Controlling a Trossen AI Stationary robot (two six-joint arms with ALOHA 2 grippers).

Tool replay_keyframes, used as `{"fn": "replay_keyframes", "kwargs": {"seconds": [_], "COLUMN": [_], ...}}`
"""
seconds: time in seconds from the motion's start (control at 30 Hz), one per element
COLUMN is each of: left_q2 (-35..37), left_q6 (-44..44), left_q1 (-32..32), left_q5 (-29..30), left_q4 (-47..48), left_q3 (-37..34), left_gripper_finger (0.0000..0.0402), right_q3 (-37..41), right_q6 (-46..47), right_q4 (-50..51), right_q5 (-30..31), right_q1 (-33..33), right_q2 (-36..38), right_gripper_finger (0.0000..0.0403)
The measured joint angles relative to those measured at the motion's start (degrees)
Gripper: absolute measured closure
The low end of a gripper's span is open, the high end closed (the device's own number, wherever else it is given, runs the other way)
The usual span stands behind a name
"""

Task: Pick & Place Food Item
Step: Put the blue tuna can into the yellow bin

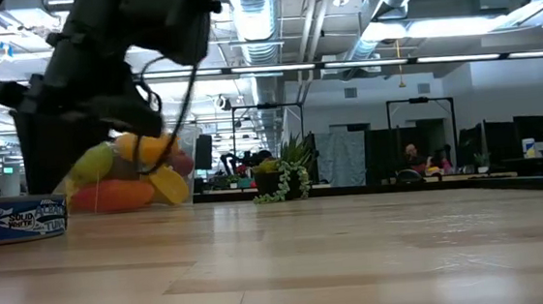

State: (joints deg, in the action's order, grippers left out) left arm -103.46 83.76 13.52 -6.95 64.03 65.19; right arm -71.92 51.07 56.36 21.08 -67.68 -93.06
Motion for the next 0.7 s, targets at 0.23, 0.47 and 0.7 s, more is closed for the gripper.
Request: {"fn": "replay_keyframes", "kwargs": {"seconds": [0.23, 0.47, 0.7], "left_q2": [-1.22, -2.14, 5.46], "left_q6": [2.54, -4.16, -8.08], "left_q1": [-1.29, -6.43, -7.55], "left_q5": [3.06, 16.63, 14.16], "left_q4": [-24.58, -72.33, -82.48], "left_q3": [0.31, 0.15, -0.02], "left_gripper_finger": [0.0401, 0.0401, 0.0401], "right_q3": [0.0, 0.0, 0.02], "right_q6": [0.02, 0.0, 1.98], "right_q4": [0.48, 0.69, 3.25], "right_q5": [0.02, 1.31, 1.49], "right_q1": [-0.17, -0.17, 2.15], "right_q2": [0.0, 0.0, 1.71], "right_gripper_finger": [0.0305, 0.0305, 0.0305]}}
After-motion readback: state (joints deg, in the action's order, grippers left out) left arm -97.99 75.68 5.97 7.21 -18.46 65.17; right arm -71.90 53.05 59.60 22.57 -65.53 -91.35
